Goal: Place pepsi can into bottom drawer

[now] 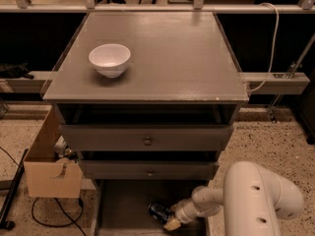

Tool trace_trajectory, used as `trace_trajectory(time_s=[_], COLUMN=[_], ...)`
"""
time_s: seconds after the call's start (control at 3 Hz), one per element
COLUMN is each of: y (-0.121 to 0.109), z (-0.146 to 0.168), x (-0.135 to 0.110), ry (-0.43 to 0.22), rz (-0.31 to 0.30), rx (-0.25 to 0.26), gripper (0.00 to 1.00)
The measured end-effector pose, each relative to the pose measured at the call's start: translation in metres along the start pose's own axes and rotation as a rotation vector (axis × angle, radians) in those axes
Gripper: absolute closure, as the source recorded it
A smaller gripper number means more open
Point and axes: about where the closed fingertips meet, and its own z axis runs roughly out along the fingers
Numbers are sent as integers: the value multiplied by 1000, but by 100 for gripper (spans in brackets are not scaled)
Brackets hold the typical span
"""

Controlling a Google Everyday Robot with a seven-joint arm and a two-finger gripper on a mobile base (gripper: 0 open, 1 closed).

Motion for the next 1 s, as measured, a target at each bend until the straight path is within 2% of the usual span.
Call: trace_trajectory(time_s=[1.0], y=[2], z=[3], x=[1], ry=[11], rz=[-2], rx=[-2], gripper=[31])
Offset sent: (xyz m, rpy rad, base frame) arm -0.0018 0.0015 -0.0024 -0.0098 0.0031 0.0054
